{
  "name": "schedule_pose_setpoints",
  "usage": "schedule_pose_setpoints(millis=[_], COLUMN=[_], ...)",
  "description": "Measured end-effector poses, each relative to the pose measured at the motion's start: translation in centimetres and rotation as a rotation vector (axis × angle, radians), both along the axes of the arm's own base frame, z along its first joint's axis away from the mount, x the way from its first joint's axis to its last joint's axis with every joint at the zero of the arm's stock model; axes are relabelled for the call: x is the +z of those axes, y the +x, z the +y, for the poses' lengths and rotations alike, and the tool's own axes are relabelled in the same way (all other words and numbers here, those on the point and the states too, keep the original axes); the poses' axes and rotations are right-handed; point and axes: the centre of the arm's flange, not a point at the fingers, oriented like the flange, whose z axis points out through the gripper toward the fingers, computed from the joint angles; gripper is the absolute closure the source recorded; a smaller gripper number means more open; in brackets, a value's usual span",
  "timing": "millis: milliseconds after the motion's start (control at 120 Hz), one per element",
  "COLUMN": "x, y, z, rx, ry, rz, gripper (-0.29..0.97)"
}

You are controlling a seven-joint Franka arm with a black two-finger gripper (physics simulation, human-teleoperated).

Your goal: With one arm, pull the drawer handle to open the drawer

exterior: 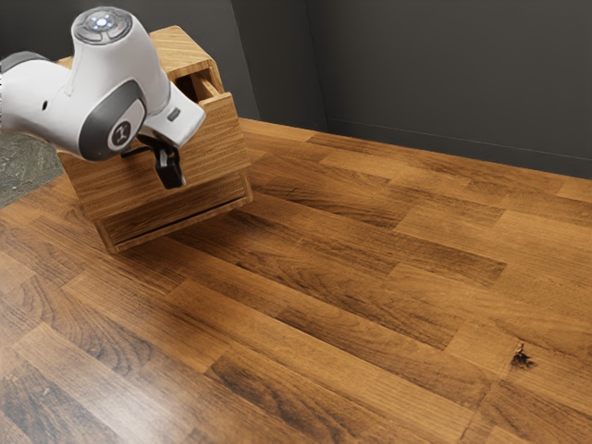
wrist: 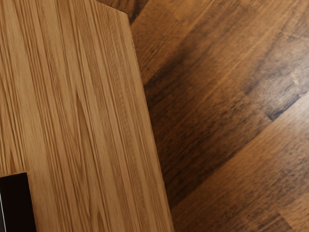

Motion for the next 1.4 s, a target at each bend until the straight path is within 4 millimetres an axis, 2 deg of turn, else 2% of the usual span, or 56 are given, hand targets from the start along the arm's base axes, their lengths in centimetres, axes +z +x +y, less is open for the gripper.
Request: schedule_pose_setpoints(millis=[425,542,567,600,733,817,867,875,1025,1108,1400], x=[-0.5,0.0,0.2,0.2,-0.3,-0.1,0.1,0.2,0.7,0.1,0.5], y=[0.0,-0.6,-0.7,-0.8,-0.9,-1.1,-1.3,-1.4,-2.2,-2.3,-3.1], z=[-0.2,-1.0,-1.1,-1.3,-1.5,-1.8,-2.1,-2.2,-3.3,-3.7,-4.9], rx=[0.009,0.005,0.005,0.005,0.008,0.008,0.007,0.007,0.001,0.001,0.005], ry=[-0.004,-0.005,-0.005,-0.006,-0.012,-0.014,-0.012,-0.012,-0.01,-0.013,-0.016], rz=[0.001,-0.006,-0.008,-0.008,-0.002,-0.004,-0.008,-0.008,-0.013,-0.003,-0.013], gripper=[0.0,-0.01,-0.05,-0.01,-0.03,0.0,0.0,-0.04,0.08,-0.03,0.06])
